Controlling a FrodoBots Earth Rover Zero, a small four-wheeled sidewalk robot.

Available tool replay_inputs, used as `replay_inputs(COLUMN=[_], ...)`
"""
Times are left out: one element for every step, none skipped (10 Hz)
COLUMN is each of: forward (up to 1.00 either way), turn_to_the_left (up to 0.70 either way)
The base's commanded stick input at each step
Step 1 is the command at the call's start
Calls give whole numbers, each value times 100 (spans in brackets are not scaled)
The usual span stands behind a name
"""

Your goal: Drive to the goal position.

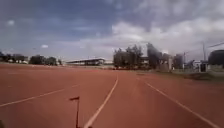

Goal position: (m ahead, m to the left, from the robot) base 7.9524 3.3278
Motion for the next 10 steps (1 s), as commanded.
replay_inputs(forward=[70, 70, 70, 70, 70, 70, 70, 70, 70, 70], turn_to_the_left=[0, 0, 0, 0, 0, 0, 0, 0, 0, 0])
